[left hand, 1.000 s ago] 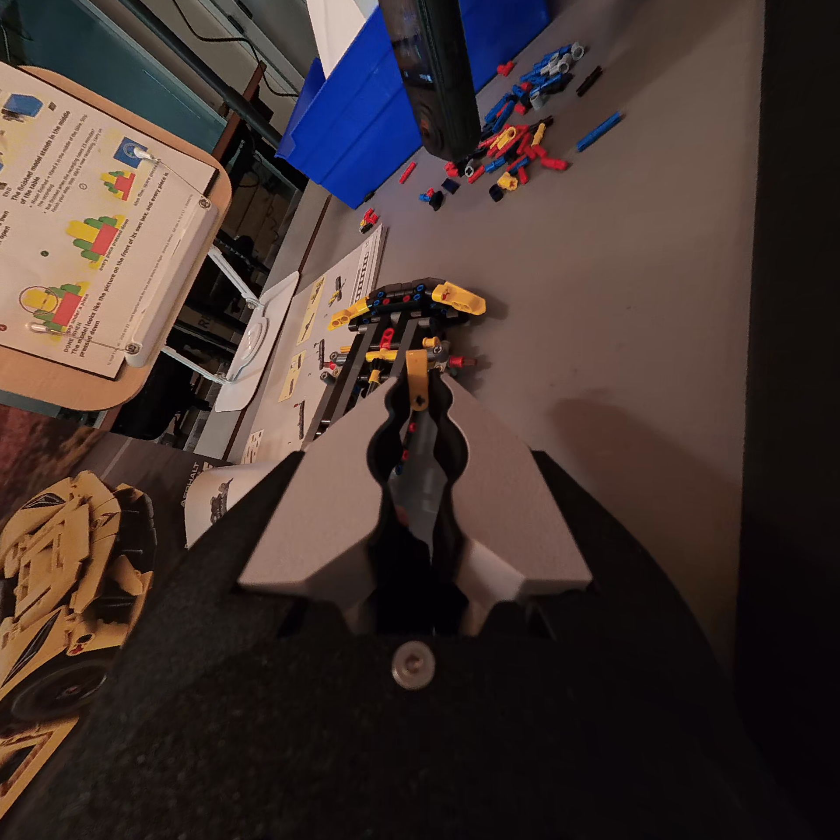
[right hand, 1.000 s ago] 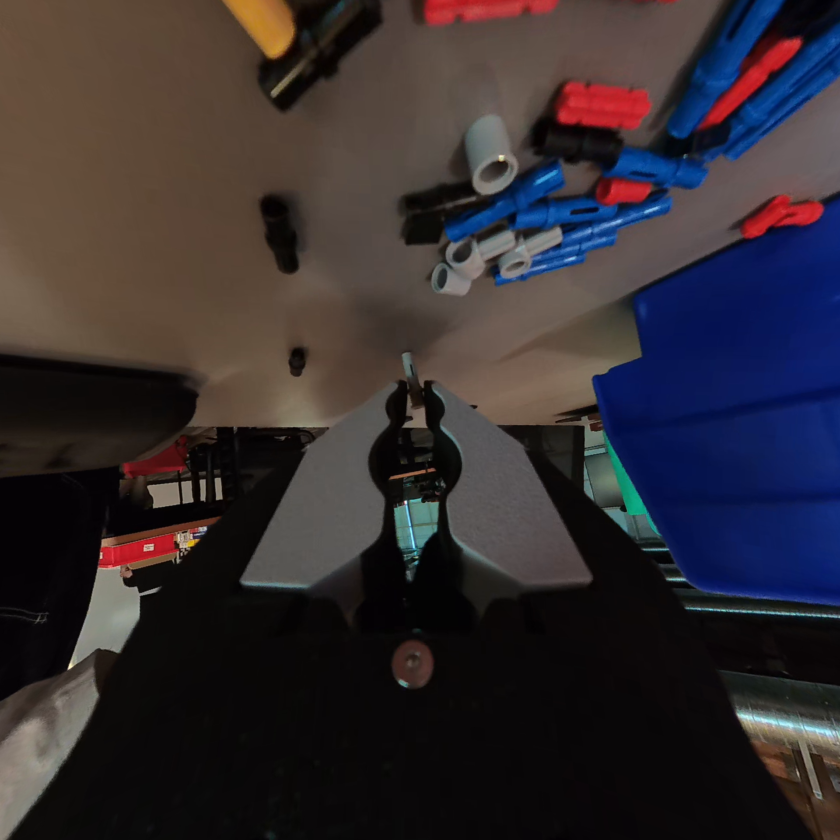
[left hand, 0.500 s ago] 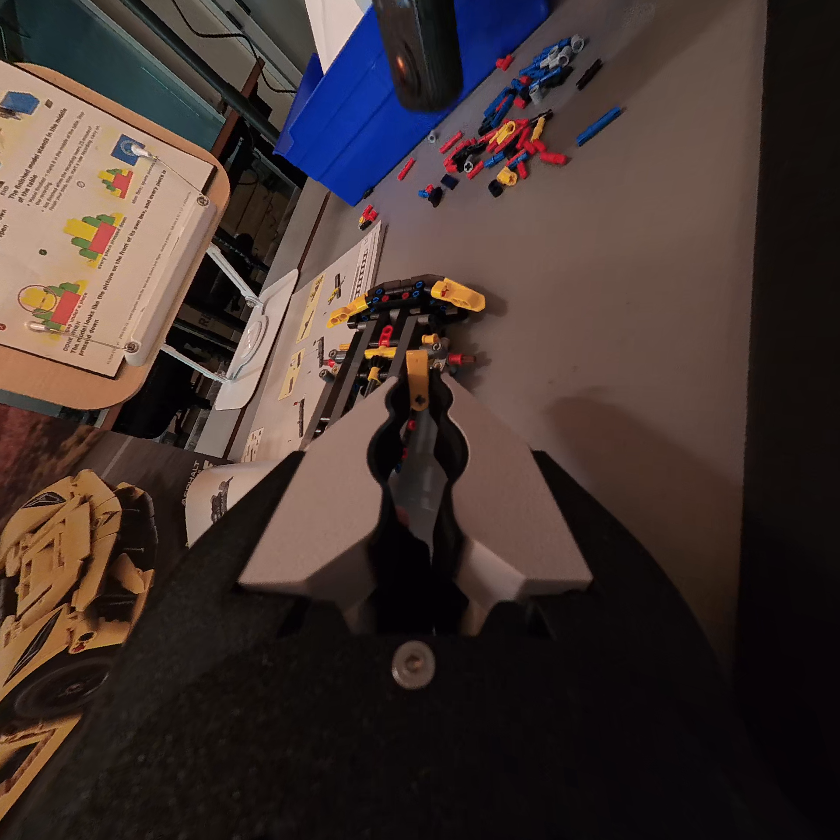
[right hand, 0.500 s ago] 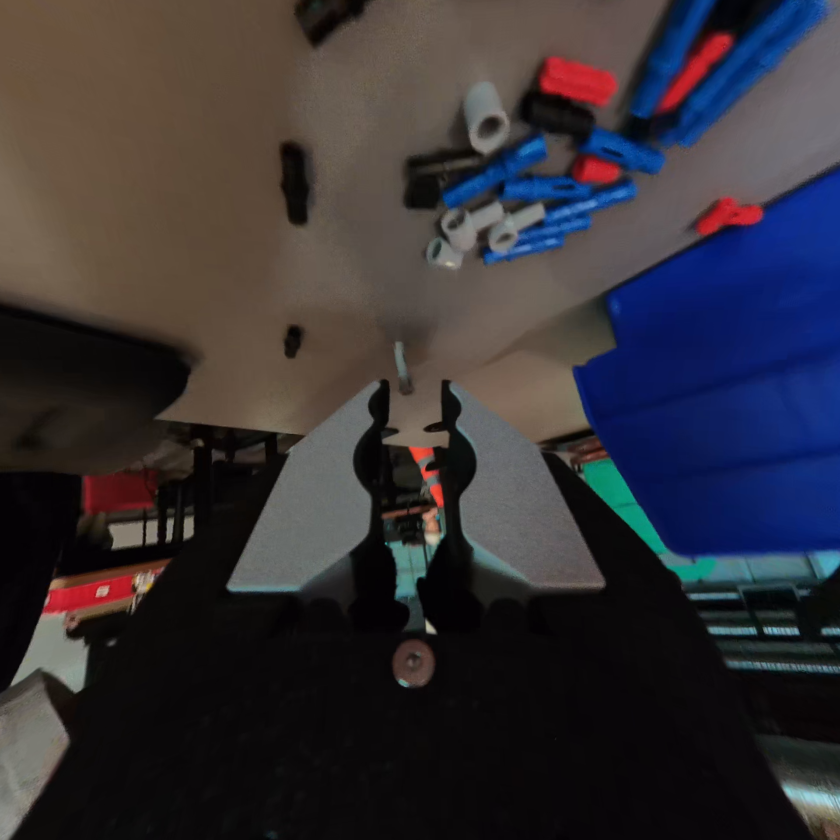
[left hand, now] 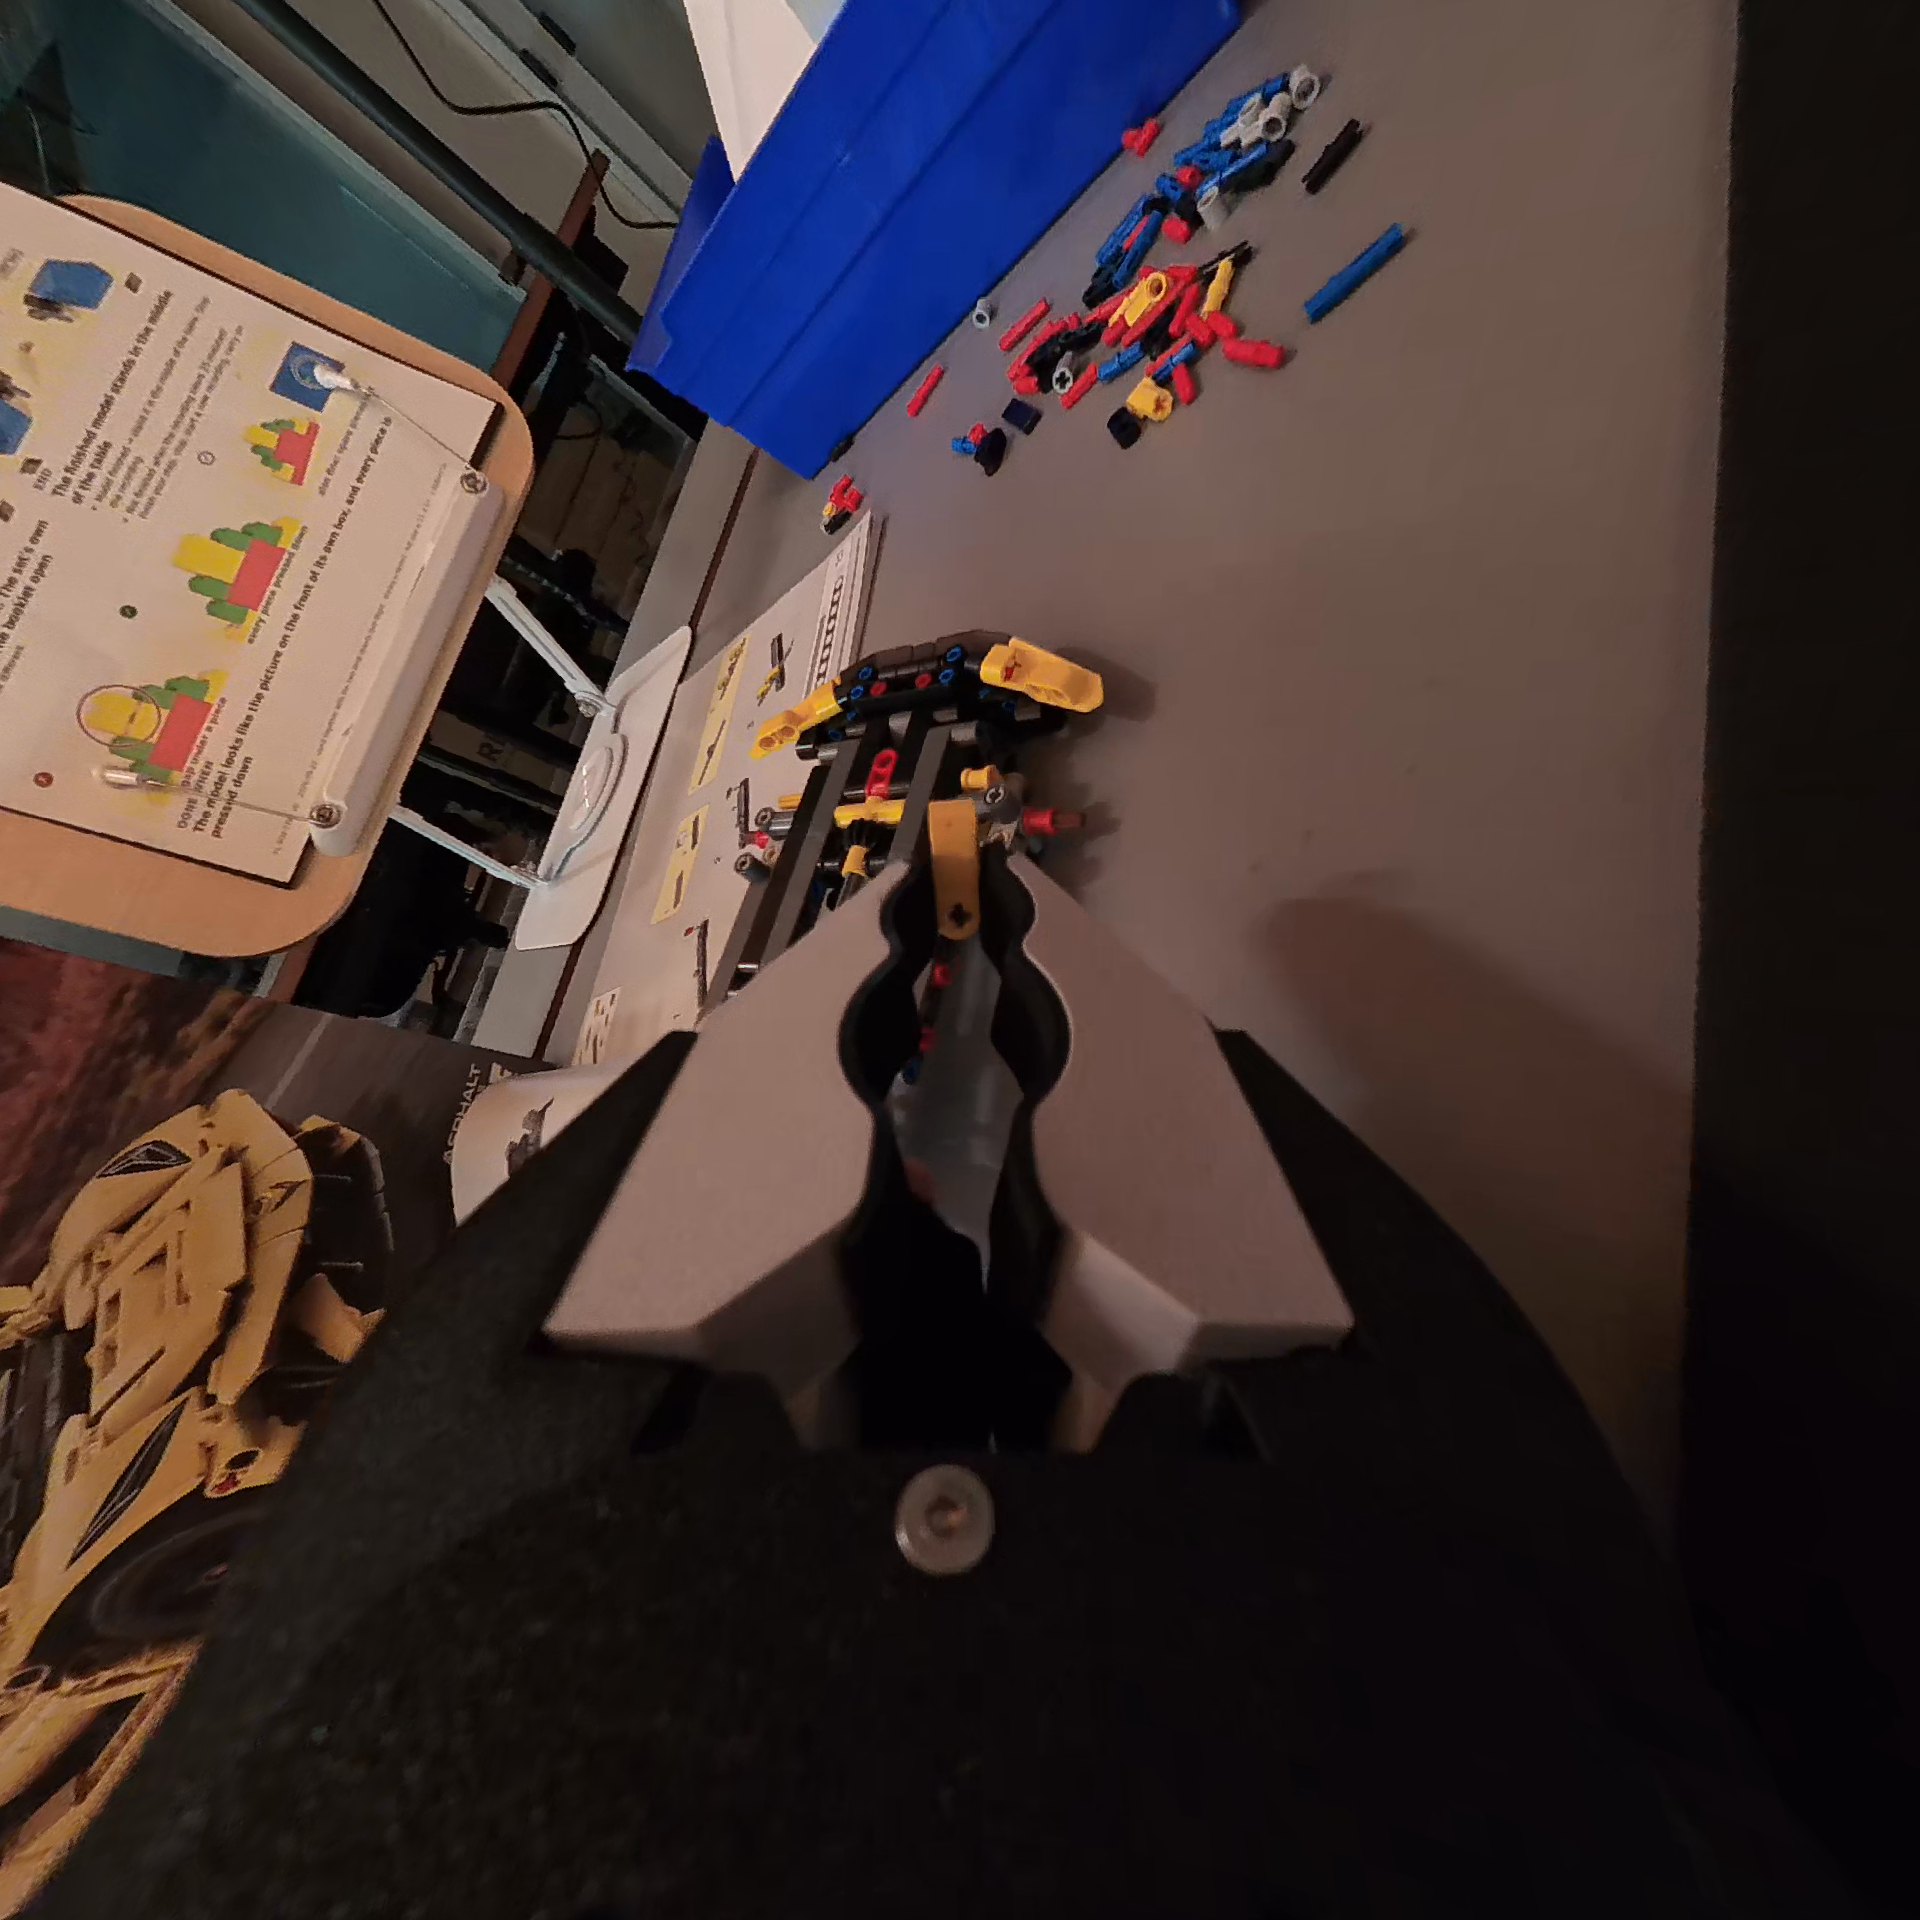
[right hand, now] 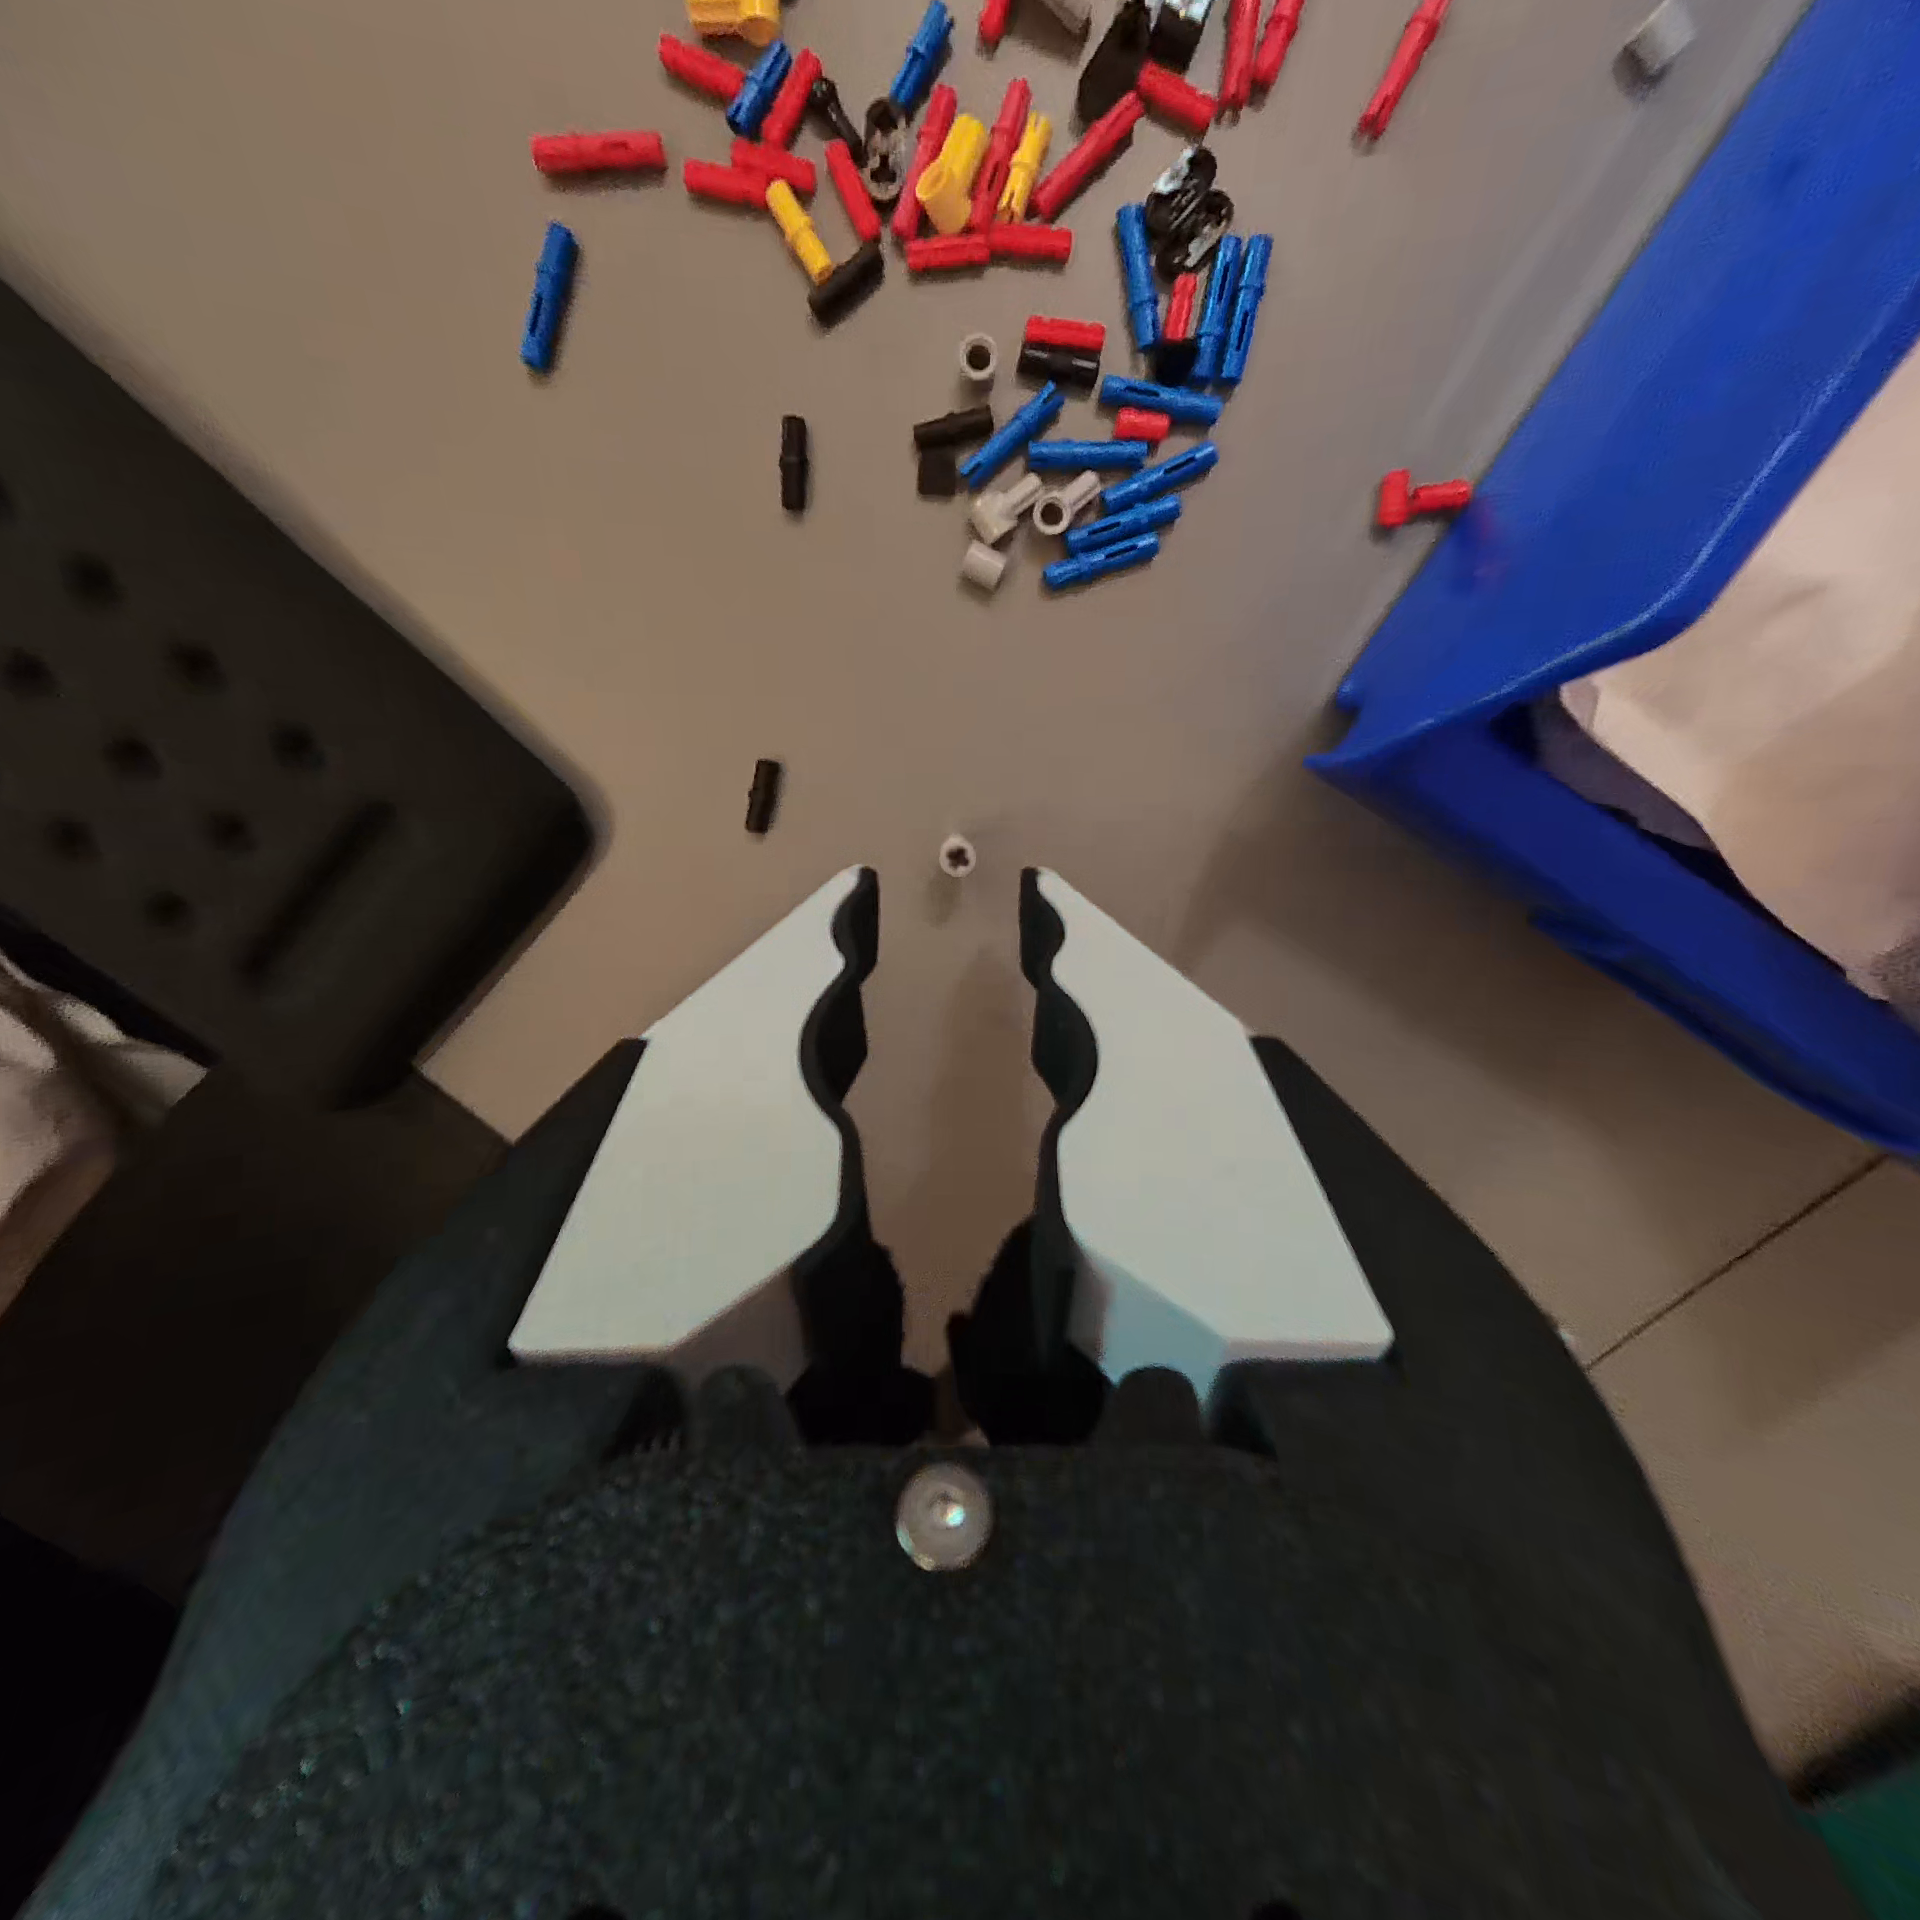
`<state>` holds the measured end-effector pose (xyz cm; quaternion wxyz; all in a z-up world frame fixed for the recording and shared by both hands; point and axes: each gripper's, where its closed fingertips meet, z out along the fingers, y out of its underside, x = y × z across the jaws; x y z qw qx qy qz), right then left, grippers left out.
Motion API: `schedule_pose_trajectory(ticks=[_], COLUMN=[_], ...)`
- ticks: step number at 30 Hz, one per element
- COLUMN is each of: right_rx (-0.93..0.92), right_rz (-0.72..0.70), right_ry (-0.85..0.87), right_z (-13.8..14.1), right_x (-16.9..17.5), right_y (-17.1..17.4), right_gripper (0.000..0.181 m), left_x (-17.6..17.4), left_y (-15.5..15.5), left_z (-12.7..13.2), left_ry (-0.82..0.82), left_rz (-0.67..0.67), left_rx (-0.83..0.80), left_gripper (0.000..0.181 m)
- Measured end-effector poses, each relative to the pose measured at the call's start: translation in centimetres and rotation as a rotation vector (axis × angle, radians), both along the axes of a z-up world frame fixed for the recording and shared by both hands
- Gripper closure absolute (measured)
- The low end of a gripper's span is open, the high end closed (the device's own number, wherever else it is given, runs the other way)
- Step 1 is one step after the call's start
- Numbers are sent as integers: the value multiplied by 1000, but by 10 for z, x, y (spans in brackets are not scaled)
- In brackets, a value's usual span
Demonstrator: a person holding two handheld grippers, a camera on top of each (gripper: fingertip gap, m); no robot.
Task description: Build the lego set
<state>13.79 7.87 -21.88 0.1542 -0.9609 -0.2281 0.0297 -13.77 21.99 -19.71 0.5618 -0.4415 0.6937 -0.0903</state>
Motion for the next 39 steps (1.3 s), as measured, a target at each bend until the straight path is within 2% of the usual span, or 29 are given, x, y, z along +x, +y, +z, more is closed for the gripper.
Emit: schedule_pose_trajectory(ticks=[2, 10, 17, 34, 37, 39], right_rx=[23, -12, -50, -77, -30, 21], right_rz=[6, 15, 28, 43, 0, -54], right_ry=[-20, -28, -15, -89, -105, -110], right_z=[-6, -21, -27, -25, -17, -17], right_x=[1, 2, 1, 10, 22, 35], right_y=[2, 4, 5, 0, -4, -8], right_gripper=[161, 162, 175, 171, 171, 164], left_x=[0, 1, 1, 1, 0, 0], left_y=[0, 1, 2, 2, 3, 3], left_z=[-1, -7, -9, -11, -10, -9], left_ry=[3, 18, 23, 28, 27, 25], left_rz=[2, 4, 8, 6, 9, 9], left_rx=[-11, -29, -36, -38, -38, -35], left_gripper=[175, 175, 175, 175, 176, 176])
